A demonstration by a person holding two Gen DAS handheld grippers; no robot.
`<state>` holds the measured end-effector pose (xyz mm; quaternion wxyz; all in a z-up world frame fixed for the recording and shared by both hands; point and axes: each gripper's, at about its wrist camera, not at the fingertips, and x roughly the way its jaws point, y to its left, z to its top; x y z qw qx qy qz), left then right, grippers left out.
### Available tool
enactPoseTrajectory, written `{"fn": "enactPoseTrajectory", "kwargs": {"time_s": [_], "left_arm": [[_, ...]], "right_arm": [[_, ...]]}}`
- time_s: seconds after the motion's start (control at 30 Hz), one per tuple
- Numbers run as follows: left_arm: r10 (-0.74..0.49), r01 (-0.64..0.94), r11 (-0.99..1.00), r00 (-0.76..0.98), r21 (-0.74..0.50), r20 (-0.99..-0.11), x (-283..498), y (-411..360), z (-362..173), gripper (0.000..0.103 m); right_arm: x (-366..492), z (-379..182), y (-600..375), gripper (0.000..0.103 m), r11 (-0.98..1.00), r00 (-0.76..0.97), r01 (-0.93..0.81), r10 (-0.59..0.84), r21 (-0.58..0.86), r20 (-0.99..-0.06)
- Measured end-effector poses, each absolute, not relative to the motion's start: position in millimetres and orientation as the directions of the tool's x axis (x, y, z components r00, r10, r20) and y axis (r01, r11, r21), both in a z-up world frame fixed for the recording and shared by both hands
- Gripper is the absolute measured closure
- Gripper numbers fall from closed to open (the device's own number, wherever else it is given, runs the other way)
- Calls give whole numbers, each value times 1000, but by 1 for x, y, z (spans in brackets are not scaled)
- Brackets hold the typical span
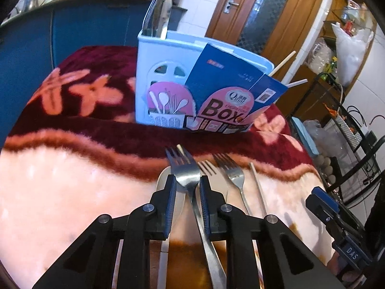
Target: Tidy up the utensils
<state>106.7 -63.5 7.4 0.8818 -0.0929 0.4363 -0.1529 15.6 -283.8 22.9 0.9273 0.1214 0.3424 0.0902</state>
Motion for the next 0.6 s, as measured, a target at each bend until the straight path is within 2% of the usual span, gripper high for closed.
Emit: {"fn": "enactPoseTrajectory", "kwargs": {"time_s": [0.33,0.37,0.4,0.47,0.6], "left_arm": [[-453,199,888,528,-414,-718,123,-63,-1,84],[-464,194,881,523,-431,-715,126,-62,-3,85],[-475,190,875,523,-446,-708,127,-61,-4,92],[-503,188,857,512,-481,-696,127,-59,-4,99],[-547,215,827,520,-519,-656,120,-57,3,101]], "right_arm": [[17,22,-281,48,953,745,-93,258,288,-615],[18,21,-281,48,953,745,-93,258,288,-615],[18,21,-281,48,953,745,-93,258,288,-615],[18,21,-281,48,954,745,-93,257,287,-616],[18,21,-279,48,954,741,-95,258,284,-620]]}}
